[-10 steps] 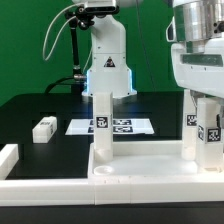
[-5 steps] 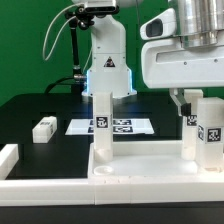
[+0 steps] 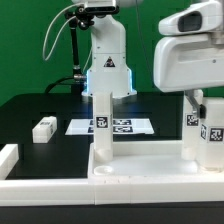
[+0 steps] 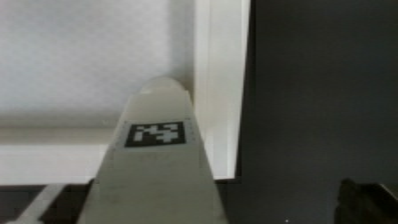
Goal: Assemble desk
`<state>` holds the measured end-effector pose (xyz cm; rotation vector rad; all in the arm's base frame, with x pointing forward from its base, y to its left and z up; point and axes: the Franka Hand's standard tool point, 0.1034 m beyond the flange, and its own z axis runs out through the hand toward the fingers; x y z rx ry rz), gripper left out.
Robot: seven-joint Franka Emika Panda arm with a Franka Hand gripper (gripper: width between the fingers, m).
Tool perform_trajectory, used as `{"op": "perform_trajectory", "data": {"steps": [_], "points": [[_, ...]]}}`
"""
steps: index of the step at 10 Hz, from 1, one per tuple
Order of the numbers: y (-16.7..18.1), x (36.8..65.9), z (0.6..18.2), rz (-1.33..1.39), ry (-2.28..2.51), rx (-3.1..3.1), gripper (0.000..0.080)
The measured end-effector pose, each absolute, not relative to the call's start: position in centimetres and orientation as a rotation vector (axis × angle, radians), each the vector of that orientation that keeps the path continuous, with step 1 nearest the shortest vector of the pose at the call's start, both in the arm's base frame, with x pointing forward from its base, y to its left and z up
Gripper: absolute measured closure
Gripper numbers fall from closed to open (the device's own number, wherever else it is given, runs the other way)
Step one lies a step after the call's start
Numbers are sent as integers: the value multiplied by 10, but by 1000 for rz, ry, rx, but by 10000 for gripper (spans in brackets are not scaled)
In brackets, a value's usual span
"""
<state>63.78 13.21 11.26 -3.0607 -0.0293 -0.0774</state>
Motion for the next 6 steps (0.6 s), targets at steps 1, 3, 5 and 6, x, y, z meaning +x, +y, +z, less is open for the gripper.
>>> {"op": "perform_trajectory", "data": {"steps": [1, 3, 5, 6], "points": [[131, 638, 112, -75, 6, -3062, 150], [128, 638, 112, -70, 166, -3059, 397], [122, 638, 111, -58, 423, -3041, 490], [120, 638, 111, -56, 540, -3021, 491]]}}
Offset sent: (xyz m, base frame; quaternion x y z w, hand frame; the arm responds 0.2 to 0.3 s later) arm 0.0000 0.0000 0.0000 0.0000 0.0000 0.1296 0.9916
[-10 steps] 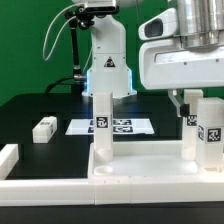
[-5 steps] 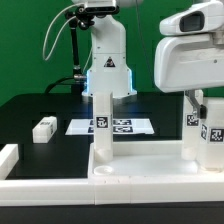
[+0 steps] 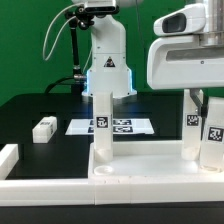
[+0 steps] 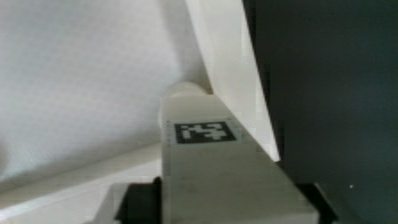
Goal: Assemble desk
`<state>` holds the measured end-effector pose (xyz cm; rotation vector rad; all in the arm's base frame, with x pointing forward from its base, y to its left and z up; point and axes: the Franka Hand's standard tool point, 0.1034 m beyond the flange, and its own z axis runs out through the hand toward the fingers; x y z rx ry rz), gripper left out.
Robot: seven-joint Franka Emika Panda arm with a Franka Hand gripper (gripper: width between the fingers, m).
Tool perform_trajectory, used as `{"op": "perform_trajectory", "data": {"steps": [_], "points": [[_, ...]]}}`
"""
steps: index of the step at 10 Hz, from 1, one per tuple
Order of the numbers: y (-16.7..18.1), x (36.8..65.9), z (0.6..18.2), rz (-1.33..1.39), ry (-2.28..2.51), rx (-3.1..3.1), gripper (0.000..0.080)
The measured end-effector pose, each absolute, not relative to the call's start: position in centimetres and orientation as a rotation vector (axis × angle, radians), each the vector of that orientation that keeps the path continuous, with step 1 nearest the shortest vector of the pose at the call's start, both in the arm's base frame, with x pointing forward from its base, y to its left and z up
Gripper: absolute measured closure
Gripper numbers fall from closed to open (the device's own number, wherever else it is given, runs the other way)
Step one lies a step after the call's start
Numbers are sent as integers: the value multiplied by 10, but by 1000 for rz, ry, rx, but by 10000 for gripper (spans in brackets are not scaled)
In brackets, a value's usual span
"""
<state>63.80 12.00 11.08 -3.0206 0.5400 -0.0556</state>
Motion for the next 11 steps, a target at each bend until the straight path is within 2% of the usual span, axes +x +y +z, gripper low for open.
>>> {"op": "perform_trajectory", "data": {"steps": [2, 5, 9, 10, 11], "points": [[107, 640, 109, -64, 940, -2913, 505], [117, 638, 107, 34, 1828, -2409, 508], [120, 638, 106, 17, 1928, -2314, 508], [119, 640, 107, 0, 1861, -2362, 328], [116, 644, 109, -50, 1665, -2489, 213]]}}
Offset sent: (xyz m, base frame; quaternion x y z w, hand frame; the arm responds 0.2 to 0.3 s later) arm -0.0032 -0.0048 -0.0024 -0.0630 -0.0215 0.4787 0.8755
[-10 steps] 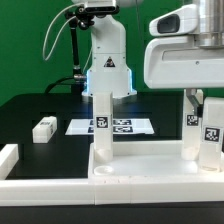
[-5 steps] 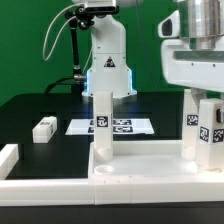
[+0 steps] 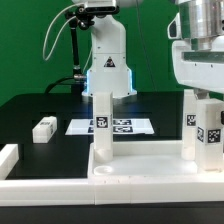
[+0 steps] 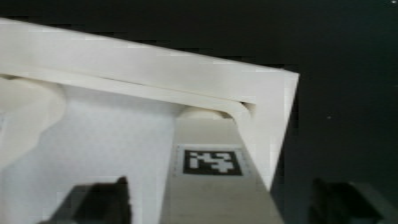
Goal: Assemble desk
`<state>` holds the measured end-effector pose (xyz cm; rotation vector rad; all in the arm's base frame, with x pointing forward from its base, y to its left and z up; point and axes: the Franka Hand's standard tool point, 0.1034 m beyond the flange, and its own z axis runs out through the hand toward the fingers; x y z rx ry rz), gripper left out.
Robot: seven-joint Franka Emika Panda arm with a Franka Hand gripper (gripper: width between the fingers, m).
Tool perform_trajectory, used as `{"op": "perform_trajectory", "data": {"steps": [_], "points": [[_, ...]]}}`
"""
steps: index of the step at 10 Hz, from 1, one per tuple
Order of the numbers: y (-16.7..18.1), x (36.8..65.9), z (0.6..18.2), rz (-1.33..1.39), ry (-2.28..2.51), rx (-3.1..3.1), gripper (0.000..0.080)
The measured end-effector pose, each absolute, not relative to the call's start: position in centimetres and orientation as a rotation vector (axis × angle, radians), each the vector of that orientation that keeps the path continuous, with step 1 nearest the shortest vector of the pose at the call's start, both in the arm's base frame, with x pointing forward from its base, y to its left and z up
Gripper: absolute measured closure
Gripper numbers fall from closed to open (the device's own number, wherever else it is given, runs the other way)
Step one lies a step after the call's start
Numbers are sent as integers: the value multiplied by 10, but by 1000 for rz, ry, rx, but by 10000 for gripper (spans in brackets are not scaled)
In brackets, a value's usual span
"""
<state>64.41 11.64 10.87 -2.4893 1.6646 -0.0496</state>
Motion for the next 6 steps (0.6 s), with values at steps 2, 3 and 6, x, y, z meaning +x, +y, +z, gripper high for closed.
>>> {"op": "perform_trajectory", "data": {"steps": [2, 3, 6], "points": [[107, 644, 109, -88, 1186, -2759, 163], [104, 642, 107, -104, 1075, -2808, 154], [103, 642, 106, -122, 818, -2904, 151]]}}
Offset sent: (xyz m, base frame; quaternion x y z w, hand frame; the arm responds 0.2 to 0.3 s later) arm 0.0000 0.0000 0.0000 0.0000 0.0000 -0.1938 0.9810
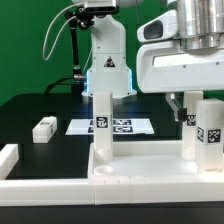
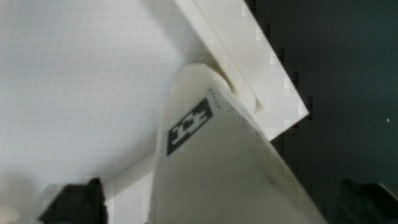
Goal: Assemble desk
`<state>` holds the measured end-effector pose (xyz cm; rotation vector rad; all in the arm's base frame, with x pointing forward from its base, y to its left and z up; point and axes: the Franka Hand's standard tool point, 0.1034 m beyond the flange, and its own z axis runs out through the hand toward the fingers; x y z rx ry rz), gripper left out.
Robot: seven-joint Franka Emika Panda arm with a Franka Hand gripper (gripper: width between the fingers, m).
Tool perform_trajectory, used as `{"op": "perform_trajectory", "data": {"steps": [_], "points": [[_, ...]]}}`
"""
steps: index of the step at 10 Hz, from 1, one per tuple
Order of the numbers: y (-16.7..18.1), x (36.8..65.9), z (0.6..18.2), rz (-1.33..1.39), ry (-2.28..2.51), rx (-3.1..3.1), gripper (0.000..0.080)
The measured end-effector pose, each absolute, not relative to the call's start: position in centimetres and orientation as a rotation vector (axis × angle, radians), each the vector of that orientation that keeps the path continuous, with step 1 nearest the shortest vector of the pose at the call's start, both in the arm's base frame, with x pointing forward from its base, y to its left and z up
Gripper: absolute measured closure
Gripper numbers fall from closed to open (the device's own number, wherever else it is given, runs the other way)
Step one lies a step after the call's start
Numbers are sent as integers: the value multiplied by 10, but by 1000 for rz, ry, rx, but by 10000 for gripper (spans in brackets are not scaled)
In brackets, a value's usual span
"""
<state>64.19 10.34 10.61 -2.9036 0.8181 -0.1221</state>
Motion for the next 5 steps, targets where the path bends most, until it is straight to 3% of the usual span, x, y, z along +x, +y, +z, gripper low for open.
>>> {"op": "perform_trajectory", "data": {"steps": [3, 5], "points": [[111, 638, 104, -135, 154, -3043, 151], [109, 638, 104, -135, 210, -3039, 151]]}}
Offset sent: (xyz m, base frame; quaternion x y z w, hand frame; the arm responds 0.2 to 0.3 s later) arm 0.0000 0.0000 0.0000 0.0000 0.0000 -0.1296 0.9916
